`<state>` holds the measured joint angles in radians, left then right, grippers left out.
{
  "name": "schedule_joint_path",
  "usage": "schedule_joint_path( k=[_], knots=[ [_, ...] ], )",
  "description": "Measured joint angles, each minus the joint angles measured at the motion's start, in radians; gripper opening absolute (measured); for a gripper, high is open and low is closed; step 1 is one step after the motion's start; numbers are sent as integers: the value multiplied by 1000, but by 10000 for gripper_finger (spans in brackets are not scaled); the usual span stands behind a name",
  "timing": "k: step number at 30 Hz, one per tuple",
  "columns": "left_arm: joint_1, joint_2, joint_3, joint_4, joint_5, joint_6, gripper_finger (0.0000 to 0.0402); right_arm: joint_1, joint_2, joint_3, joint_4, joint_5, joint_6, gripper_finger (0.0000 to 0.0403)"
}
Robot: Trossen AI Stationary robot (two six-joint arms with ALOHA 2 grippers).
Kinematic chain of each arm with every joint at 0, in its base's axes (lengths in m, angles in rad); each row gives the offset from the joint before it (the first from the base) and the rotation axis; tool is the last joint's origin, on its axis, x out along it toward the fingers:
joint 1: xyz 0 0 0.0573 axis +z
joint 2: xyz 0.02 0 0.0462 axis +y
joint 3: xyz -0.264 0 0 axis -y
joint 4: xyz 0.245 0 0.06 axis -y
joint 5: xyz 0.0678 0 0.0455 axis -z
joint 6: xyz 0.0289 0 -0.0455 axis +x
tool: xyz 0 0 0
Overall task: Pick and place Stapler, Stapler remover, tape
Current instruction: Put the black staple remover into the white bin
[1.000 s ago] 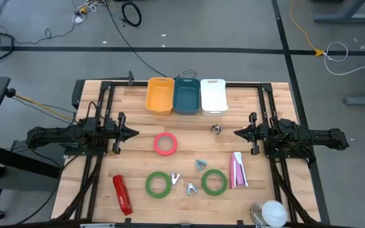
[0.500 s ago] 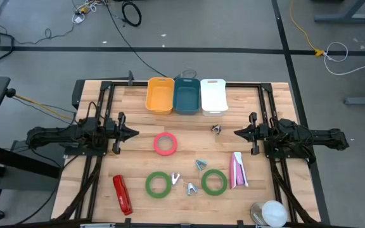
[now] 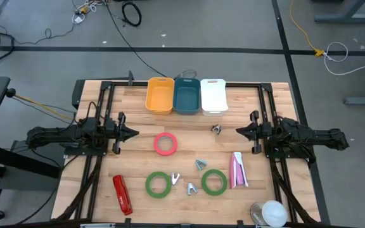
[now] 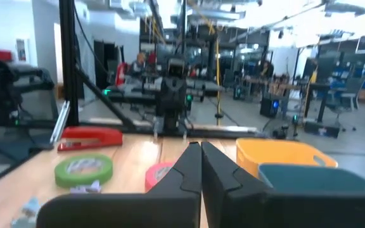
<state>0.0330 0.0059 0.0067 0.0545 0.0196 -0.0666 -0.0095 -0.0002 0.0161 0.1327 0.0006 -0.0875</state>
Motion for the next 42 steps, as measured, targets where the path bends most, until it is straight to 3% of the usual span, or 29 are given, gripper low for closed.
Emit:
schedule_joint_path(
  k=[11, 24, 32, 42],
  knots=[
    [0, 0, 0, 0, 0, 0, 10, 0, 0, 0, 217, 96, 231, 2],
    [0, 0, 0, 0, 0, 0, 10, 0, 0, 49, 315, 97, 264, 2],
    [0, 0, 0, 0, 0, 0, 10, 0, 49, 196, 236, 97, 264, 2],
    [0, 0, 0, 0, 0, 0, 10, 0, 236, 486, 69, 97, 264, 2]
  ],
)
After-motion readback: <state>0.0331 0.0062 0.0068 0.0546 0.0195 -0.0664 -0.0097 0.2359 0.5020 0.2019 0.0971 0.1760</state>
